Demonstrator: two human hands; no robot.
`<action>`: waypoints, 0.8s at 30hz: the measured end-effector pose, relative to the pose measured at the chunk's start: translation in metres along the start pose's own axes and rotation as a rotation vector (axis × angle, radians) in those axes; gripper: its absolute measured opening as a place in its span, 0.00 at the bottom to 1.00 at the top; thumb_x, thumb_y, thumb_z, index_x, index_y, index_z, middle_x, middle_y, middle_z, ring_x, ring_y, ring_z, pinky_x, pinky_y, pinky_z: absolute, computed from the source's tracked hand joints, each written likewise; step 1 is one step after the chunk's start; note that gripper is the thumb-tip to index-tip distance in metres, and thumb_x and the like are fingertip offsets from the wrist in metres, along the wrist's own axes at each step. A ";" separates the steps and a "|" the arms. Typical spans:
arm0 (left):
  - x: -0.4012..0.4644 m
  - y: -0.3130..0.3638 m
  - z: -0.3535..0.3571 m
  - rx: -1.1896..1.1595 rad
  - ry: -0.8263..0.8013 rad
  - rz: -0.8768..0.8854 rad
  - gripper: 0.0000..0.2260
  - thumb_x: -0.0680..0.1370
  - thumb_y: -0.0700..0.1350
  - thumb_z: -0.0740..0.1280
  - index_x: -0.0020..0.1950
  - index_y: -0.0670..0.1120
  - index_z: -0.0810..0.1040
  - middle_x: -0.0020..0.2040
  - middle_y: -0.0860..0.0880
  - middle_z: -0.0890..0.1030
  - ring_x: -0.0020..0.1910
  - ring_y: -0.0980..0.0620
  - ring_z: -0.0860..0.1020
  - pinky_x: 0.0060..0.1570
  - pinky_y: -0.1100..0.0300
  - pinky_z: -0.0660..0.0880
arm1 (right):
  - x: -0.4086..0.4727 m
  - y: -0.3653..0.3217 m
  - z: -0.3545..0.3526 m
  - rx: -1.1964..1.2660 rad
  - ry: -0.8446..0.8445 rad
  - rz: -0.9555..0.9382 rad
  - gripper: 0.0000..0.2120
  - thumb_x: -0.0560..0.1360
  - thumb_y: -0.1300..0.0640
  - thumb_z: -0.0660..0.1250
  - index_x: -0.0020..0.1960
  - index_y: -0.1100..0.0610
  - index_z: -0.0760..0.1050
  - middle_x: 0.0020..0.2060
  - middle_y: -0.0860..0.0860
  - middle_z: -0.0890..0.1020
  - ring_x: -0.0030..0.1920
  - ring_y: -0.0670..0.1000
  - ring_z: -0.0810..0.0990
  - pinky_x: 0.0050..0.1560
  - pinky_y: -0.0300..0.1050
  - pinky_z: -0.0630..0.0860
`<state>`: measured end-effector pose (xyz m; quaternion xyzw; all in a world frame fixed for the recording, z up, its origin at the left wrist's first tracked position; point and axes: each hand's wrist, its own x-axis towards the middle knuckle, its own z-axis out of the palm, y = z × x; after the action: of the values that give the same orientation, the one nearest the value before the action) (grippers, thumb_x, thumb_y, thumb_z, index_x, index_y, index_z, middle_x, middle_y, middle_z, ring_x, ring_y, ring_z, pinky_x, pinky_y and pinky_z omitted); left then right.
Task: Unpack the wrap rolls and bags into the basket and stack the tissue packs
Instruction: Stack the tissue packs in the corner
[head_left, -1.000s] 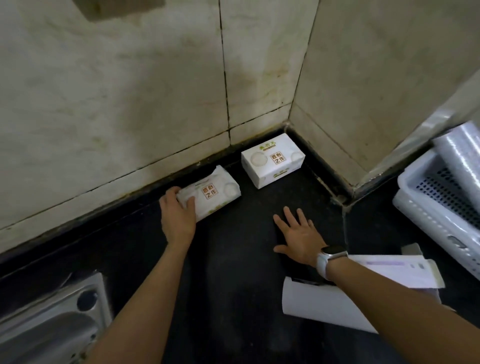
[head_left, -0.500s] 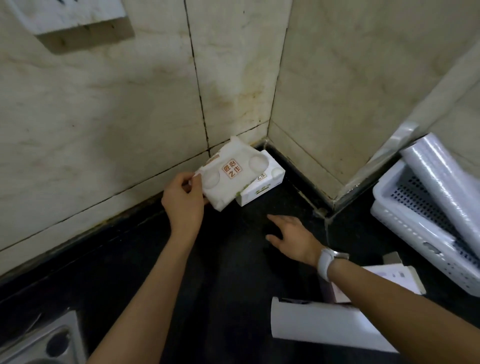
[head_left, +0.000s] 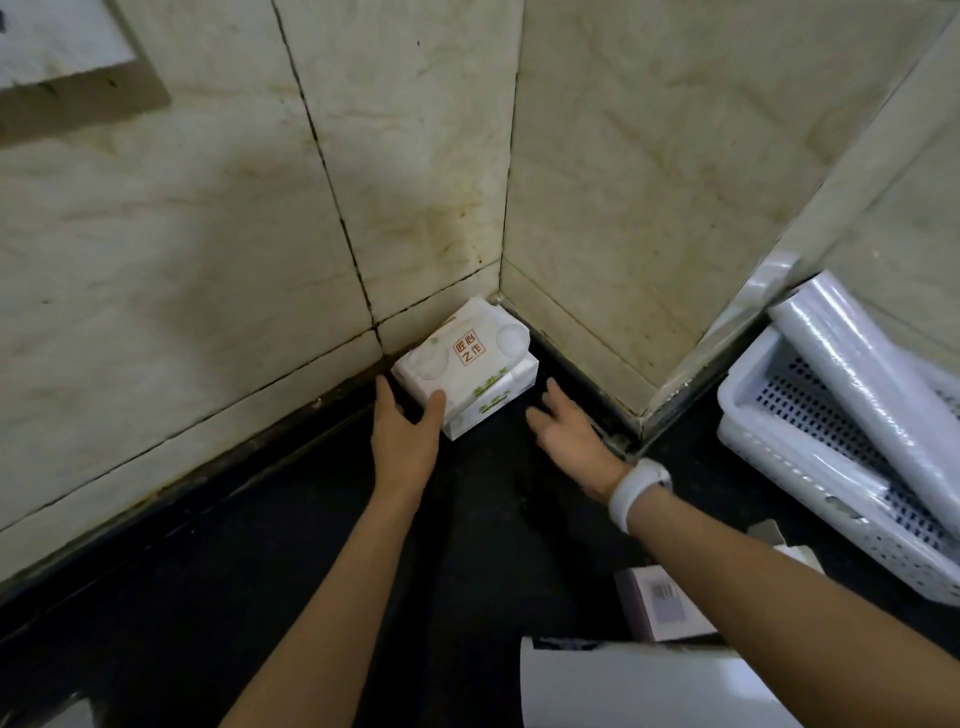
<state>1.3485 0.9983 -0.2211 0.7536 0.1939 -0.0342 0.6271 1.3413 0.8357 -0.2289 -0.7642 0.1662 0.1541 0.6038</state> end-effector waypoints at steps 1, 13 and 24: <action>-0.003 -0.004 0.002 -0.001 -0.041 0.005 0.33 0.76 0.46 0.66 0.75 0.50 0.49 0.75 0.45 0.61 0.72 0.47 0.61 0.71 0.48 0.62 | 0.007 -0.009 0.002 0.244 -0.030 0.073 0.30 0.79 0.60 0.55 0.75 0.54 0.44 0.75 0.53 0.57 0.73 0.54 0.60 0.71 0.51 0.61; 0.022 0.011 0.014 0.130 -0.096 0.107 0.25 0.79 0.43 0.60 0.74 0.49 0.55 0.69 0.44 0.70 0.66 0.46 0.70 0.67 0.47 0.67 | 0.041 -0.032 0.008 0.385 -0.108 0.038 0.25 0.77 0.64 0.56 0.69 0.43 0.59 0.52 0.39 0.77 0.61 0.47 0.73 0.54 0.43 0.70; -0.002 -0.014 0.034 0.240 0.018 0.133 0.31 0.77 0.38 0.64 0.75 0.47 0.52 0.71 0.44 0.68 0.69 0.46 0.67 0.66 0.55 0.65 | 0.044 -0.037 0.007 0.333 -0.115 0.076 0.21 0.75 0.69 0.52 0.60 0.47 0.68 0.55 0.48 0.76 0.57 0.48 0.74 0.56 0.45 0.70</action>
<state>1.3482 0.9671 -0.2411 0.8347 0.1436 -0.0086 0.5316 1.3969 0.8480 -0.2174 -0.6366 0.1835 0.1908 0.7244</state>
